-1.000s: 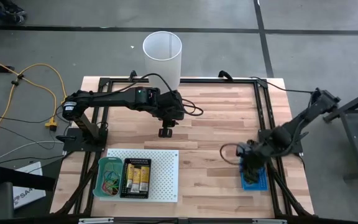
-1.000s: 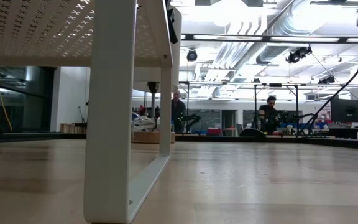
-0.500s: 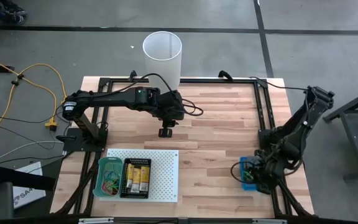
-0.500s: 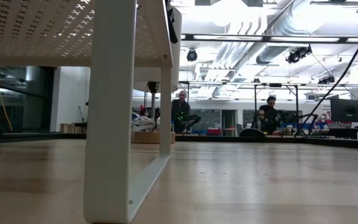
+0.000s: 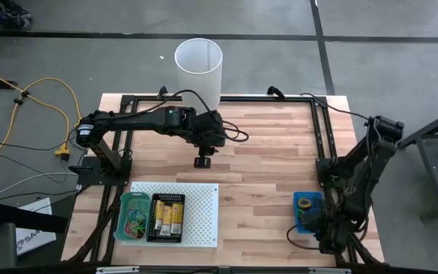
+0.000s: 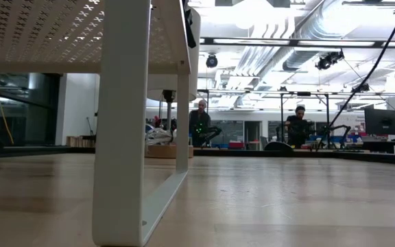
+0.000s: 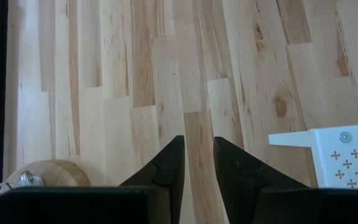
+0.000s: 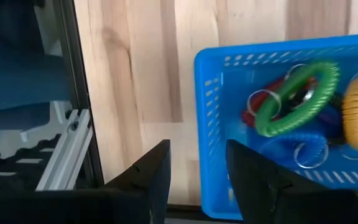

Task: Pick & Place Office Desk Supplies
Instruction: Put the blue bin on the shelf

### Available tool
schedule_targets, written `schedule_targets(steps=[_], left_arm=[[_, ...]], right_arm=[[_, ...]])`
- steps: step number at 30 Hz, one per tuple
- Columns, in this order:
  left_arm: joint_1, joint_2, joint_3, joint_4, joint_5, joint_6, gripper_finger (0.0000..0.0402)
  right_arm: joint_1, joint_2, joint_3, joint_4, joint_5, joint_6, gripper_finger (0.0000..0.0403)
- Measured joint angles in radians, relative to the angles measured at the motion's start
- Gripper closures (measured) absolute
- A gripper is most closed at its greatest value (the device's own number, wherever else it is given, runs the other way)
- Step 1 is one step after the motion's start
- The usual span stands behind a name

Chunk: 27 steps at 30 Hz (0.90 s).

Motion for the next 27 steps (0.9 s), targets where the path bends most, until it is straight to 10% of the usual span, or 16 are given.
schedule_targets(steps=[27], left_arm=[[0.000,0.000,0.000,0.000,0.000,0.000,0.0322]], right_arm=[[-0.155,-0.067,0.000,-0.279,0.116,-0.189,0.0261]])
